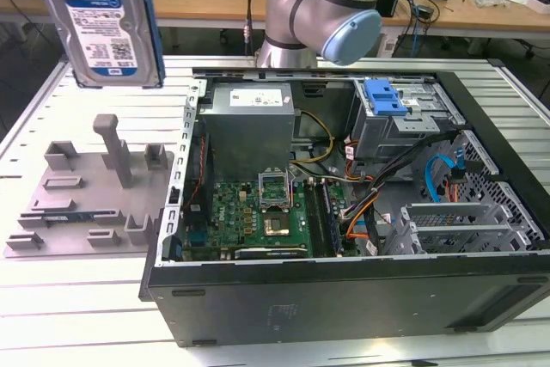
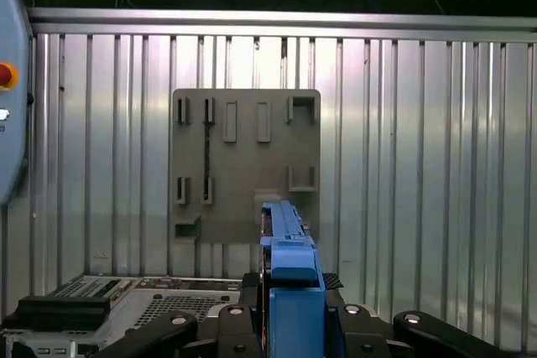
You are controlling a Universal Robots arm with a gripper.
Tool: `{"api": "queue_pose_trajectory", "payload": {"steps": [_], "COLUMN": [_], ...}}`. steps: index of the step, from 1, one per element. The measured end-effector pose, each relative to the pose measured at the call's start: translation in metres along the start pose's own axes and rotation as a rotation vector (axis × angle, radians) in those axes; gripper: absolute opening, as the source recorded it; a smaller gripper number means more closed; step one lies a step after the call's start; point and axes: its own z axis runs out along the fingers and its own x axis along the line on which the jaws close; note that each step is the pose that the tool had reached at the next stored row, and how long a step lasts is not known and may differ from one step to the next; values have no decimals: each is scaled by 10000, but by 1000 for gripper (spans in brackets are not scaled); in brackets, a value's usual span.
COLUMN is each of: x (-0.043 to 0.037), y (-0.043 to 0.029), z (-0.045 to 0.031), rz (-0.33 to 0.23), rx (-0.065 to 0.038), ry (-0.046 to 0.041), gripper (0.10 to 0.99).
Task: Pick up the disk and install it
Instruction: 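Pick up the disk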
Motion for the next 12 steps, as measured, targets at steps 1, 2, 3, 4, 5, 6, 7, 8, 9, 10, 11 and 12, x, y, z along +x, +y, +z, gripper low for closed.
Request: {"api": "queue_pose_trajectory", "payload": {"steps": [1,2,3,4,5,6,7,8,9,10,11,12], "x": [33,48,67,89,106,123,139,159,175,197,215,248], "y": [-86,-127,-175,-230,-271,-310,-350,-394,-428,-472,-506,-564], "z": [-1,-2,-2,-3,-3,-4,-4,-4,-5,-5,-6,-6], "rz": [-2,-1,1,-1,-2,1,-1,-2,-1,0,-2,1], "rx": [-1,0,0,-1,0,0,0,0,-1,0,0,0], "ry": [0,0,0,1,0,0,0,0,0,0,1,0], "gripper": [365,365,365,365,365,365,365,365,365,365,365,365]}}
